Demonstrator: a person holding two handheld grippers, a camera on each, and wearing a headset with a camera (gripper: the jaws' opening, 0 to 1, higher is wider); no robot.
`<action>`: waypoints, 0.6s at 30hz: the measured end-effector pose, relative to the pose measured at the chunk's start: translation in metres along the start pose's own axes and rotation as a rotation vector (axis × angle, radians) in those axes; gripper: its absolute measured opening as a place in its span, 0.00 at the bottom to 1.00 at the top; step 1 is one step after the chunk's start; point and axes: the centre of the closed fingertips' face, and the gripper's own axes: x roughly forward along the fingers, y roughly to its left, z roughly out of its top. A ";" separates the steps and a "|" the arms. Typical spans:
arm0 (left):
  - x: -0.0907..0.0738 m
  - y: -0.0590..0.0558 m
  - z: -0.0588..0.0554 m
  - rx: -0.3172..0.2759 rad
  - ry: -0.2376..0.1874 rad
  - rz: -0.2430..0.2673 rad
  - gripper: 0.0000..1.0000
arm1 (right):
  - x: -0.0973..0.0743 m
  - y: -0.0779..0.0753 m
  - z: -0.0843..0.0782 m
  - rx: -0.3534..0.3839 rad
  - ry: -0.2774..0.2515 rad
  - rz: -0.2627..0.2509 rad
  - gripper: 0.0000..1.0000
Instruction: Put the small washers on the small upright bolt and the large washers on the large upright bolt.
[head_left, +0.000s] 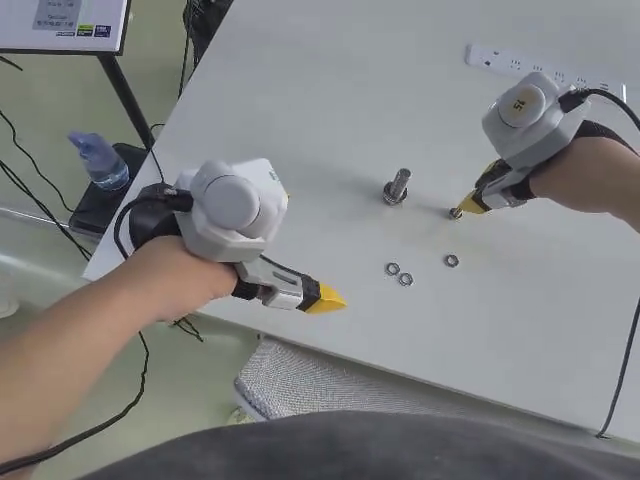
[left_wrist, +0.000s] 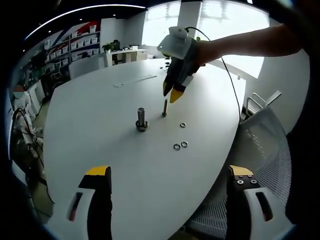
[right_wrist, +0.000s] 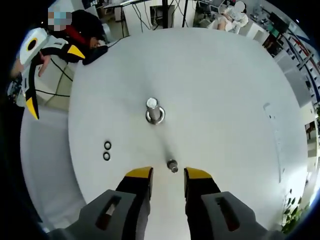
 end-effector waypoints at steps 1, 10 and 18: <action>0.000 0.000 0.000 -0.001 -0.002 0.002 0.97 | -0.003 0.003 0.000 0.000 0.000 -0.001 0.26; -0.001 0.004 -0.001 0.016 0.009 0.010 0.99 | -0.007 0.016 -0.002 -0.009 0.000 0.011 0.26; -0.002 0.003 -0.001 0.023 0.008 0.012 0.99 | -0.013 0.037 -0.007 -0.012 -0.003 0.024 0.26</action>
